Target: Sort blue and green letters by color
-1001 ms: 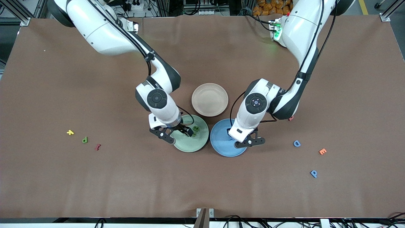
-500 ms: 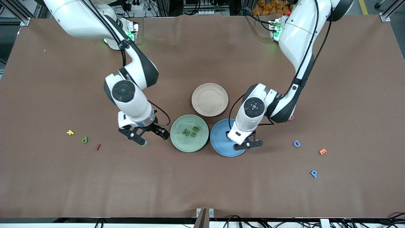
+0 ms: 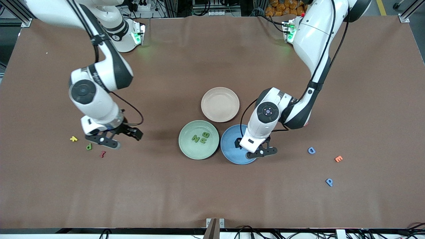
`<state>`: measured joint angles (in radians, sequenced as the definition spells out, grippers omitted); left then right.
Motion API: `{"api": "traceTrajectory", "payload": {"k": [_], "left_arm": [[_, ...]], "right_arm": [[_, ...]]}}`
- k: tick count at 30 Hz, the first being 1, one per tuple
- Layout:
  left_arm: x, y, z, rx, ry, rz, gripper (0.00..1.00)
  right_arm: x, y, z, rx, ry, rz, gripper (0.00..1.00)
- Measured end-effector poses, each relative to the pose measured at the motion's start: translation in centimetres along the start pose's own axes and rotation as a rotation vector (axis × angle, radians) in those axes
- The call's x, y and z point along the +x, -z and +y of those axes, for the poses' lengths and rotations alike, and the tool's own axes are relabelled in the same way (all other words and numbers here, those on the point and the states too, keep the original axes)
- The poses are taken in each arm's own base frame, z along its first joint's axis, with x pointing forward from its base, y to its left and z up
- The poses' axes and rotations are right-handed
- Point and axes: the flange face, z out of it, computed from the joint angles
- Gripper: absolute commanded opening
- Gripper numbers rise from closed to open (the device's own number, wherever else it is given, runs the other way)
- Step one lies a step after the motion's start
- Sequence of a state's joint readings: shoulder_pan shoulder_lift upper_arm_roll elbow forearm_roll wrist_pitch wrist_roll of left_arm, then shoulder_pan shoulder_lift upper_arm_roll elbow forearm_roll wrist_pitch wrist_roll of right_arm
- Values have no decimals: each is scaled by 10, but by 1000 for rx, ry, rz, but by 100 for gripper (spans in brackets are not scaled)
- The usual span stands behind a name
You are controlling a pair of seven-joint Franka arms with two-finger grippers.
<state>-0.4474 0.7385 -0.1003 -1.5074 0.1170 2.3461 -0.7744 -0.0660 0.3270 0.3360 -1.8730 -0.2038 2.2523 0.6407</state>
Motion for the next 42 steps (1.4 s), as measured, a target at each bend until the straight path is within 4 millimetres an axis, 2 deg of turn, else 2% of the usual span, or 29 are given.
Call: {"api": "traceTrajectory", "payload": {"k": [5, 11, 16, 23, 29, 37, 42], "left_arm": [[15, 10, -25, 10, -51, 5, 100], [39, 17, -87, 46, -160, -26, 100], [53, 11, -135, 62, -244, -55, 100], [68, 3, -182, 69, -346, -82, 100], [81, 3, -224, 70, -424, -95, 100], [93, 3, -280, 68, -509, -113, 100], [93, -1, -289, 66, -521, -111, 100]], "right_arm": [[14, -2, 55, -1, 131, -22, 100], [25, -17, 116, -10, 299, -54, 100], [33, -27, 157, -7, 431, -67, 100], [46, -47, 207, 11, 552, -29, 100], [52, -80, 228, 28, 605, -4, 100], [50, -129, 229, 64, 633, -13, 99], [52, -147, 232, 74, 627, -27, 94]]}}
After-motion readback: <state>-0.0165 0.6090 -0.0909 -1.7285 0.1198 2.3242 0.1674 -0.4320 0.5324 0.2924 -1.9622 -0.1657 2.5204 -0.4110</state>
